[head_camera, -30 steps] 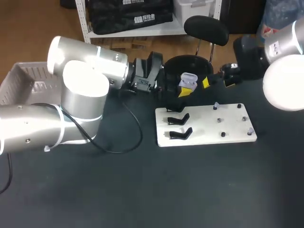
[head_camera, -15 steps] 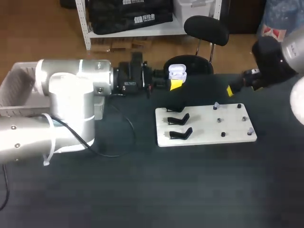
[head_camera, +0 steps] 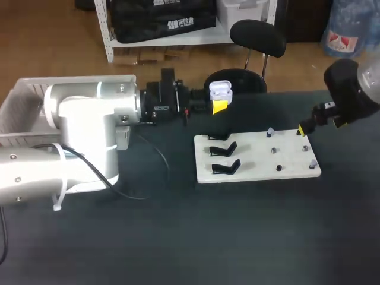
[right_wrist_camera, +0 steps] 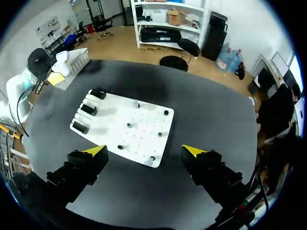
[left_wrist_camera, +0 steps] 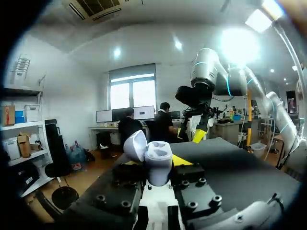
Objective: Pick up each earbud case from the left stands, insert the matching earbuds, close the lid, and place the case in the box.
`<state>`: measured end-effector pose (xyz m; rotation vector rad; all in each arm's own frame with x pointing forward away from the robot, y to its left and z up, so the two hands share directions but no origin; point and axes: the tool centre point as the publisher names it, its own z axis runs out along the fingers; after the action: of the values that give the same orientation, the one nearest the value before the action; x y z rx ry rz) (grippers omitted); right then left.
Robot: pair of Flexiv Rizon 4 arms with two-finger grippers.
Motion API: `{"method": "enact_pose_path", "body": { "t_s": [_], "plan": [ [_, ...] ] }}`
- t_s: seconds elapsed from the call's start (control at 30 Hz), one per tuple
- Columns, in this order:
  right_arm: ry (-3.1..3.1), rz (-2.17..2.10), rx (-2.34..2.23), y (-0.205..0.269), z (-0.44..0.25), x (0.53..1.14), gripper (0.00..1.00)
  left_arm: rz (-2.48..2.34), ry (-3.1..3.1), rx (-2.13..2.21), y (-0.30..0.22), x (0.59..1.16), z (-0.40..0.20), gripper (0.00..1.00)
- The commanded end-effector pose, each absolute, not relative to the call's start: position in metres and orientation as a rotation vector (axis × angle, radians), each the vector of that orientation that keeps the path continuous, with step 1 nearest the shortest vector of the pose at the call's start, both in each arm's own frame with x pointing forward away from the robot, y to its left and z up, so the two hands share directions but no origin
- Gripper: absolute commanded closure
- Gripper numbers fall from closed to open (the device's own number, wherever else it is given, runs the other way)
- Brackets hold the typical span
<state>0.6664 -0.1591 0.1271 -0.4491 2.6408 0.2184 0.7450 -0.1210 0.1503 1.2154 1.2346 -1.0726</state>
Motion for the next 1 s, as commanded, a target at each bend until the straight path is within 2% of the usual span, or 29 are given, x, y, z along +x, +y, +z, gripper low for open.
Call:
{"method": "enact_pose_path", "body": {
  "t_s": [0.03, 0.63, 1.0],
  "plan": [
    [2.617, -0.012, -0.376, -0.163, 0.126, 0.651, 0.0, -1.067, 1.24, 1.211, -0.123, 0.735, 0.147, 1.0],
    [2.628, -0.085, -0.37, -0.163, 0.123, 0.647, 0.0, -1.089, 1.228, 1.227, -0.124, 0.732, 0.145, 1.0],
    [2.714, -0.131, -0.37, -0.165, 0.095, 0.629, 0.0, -1.089, 1.228, 1.227, -0.124, 0.732, 0.145, 1.0]
  ]
}}
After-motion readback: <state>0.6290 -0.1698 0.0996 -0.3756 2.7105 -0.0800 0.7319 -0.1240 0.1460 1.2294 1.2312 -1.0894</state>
